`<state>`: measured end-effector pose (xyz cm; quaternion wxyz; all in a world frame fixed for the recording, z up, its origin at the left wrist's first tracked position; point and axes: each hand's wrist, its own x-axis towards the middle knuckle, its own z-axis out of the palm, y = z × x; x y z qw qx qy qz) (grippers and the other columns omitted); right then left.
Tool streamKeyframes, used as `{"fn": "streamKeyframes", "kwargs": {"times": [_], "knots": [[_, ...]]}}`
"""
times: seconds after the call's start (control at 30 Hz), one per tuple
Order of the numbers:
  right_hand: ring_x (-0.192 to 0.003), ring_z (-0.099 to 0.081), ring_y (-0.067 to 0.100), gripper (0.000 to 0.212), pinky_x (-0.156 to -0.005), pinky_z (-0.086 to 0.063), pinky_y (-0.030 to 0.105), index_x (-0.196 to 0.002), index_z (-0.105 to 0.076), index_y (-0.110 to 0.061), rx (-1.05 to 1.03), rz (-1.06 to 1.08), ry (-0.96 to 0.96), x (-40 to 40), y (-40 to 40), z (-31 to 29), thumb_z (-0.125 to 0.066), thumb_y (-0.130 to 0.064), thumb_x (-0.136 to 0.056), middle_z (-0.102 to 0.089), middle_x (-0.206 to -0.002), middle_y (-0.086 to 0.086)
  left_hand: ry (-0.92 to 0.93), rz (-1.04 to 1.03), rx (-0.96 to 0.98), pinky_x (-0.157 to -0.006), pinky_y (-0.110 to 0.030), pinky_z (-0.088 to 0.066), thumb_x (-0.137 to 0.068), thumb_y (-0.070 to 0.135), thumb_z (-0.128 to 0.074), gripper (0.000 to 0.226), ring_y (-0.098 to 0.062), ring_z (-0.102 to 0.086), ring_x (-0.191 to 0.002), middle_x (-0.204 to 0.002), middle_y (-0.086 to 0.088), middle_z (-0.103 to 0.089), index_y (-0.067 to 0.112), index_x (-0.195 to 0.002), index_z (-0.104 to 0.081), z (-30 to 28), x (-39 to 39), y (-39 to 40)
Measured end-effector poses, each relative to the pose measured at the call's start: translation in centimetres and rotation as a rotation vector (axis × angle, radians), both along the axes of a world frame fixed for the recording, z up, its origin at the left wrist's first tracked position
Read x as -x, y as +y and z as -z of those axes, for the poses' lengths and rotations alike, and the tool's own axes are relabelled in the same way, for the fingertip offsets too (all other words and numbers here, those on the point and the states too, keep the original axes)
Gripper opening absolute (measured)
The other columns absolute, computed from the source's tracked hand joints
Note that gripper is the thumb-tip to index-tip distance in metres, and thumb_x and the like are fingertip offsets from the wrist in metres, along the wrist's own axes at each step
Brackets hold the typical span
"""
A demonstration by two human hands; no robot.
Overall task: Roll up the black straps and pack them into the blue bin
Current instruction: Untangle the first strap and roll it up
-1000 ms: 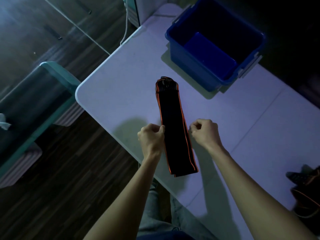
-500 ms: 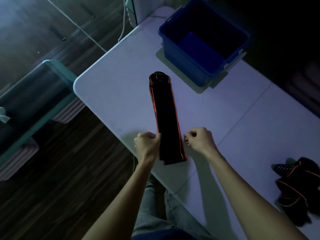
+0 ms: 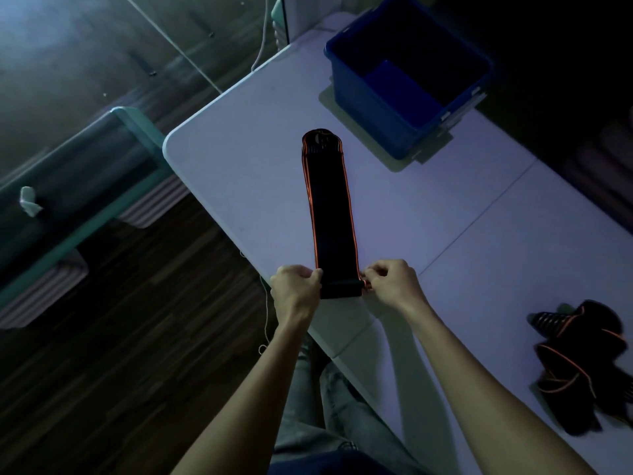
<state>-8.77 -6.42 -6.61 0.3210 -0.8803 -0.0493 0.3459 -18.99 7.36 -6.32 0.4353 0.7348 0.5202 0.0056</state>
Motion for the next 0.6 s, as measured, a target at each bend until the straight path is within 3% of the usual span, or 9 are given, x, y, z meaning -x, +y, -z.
{"fn": "streamKeyframes", "kwargs": {"times": [0.13,0.2,0.33,0.5,0.6], "knots": [[-0.085,-0.065,0.016,0.017,-0.072,-0.044,0.022,-0.093,-0.075,-0.013,-0.021,-0.057,0.006,0.0,-0.5,-0.1,-0.059,-0.020,-0.093,-0.072,-0.088,0.000,0.025,0.010,0.028,-0.065,-0.034,-0.061,-0.085,0.033,-0.072,0.029,-0.021,-0.070,-0.061,-0.061,-0.004,-0.072,0.013,-0.063,-0.074,-0.1,0.1,0.1],[-0.086,-0.065,0.015,0.017,-0.070,-0.044,0.018,-0.095,-0.073,-0.013,-0.042,-0.040,-0.081,-0.5,-0.1,-0.2,-0.057,-0.019,-0.093,-0.072,-0.090,0.000,-0.024,-0.001,0.018,-0.073,-0.037,-0.061,-0.085,0.032,-0.071,0.024,-0.025,-0.072,-0.073,-0.079,-0.010,-0.076,0.010,-0.080,-0.076,-0.2,-0.3,0.9],[-0.102,-0.063,0.022,0.026,-0.084,-0.041,0.021,-0.117,-0.066,-0.007,-0.095,-0.100,-0.182,-2.3,2.7,0.2,-0.054,-0.016,-0.096,-0.066,-0.113,0.009,-0.101,0.054,0.007,-0.086,-0.037,-0.060,-0.089,0.030,-0.069,0.038,-0.020,-0.069,-0.088,-0.102,-0.008,-0.073,0.005,-0.118,-0.069,0.3,-2.7,3.2],[-0.109,-0.056,0.028,0.034,-0.094,-0.047,0.033,-0.126,-0.061,-0.008,-0.036,-0.222,-0.155,-4.1,5.3,1.6,-0.053,-0.022,-0.095,-0.052,-0.116,0.008,-0.064,0.093,-0.028,-0.082,-0.037,-0.061,-0.085,0.023,-0.072,0.032,-0.019,-0.070,-0.083,-0.096,-0.008,-0.074,0.008,-0.112,-0.071,1.5,-5.4,4.3],[-0.109,-0.056,0.031,0.030,-0.094,-0.047,0.037,-0.118,-0.063,-0.007,0.013,-0.203,-0.250,-6.0,6.0,1.8,-0.053,-0.021,-0.093,-0.056,-0.117,0.013,-0.061,0.083,-0.044,-0.085,-0.038,-0.058,-0.084,0.033,-0.071,0.045,-0.022,-0.069,-0.091,-0.102,-0.009,-0.072,0.007,-0.121,-0.066,2.0,-6.9,5.7]]}}
